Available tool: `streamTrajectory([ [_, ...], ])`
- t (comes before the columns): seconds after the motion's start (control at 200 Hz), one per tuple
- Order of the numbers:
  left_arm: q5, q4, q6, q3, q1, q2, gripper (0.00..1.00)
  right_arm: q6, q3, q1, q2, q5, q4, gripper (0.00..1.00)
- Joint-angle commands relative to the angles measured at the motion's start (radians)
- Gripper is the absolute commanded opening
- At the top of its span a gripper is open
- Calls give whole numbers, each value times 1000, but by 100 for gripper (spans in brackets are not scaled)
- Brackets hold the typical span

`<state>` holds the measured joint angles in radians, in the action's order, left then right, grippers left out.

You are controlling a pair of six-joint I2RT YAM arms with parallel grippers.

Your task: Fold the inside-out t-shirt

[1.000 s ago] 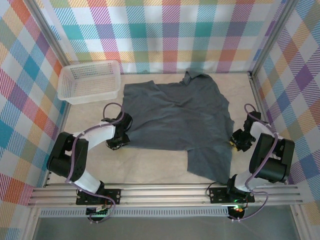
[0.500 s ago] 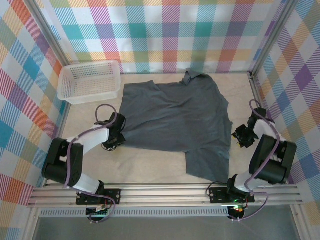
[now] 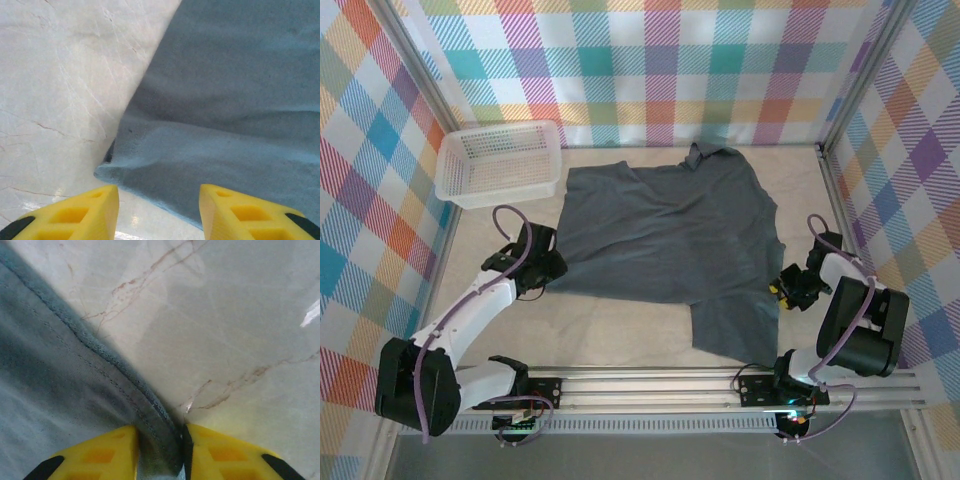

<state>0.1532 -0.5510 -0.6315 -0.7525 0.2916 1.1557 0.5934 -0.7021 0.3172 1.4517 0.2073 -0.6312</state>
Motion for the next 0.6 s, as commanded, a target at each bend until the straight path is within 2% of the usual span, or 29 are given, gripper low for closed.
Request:
streamTrajectory([
  [0.0,41,-48,12,17,-12,-33,46,1,-26,-12,19,-9,17,7],
  [0.025,49,-55,11,20,-12,-39,47,2,-33,-11,11,-32,6,0],
  [0.18,93,-130,-17,16,-17,-78,49,54,-43,-12,-150,-218,-64,0],
  [0.23,77,-144,-31,22,-23,-74,51,64,-36,-12,-210,-254,-67,0],
  [0.325,-61,-111,-33,39,-37,-30,52,69,-25,-12,-257,-243,-51,0],
  [0.455,-292,4,-48,95,-38,35,52,65,-27,-12,-224,-178,-40,0],
  [0.52,-349,51,-77,135,-37,61,52,68,-27,-12,-208,-161,-35,0],
  [0.595,-354,51,-94,157,-38,100,53,69,-24,-12,-198,-155,-31,0],
])
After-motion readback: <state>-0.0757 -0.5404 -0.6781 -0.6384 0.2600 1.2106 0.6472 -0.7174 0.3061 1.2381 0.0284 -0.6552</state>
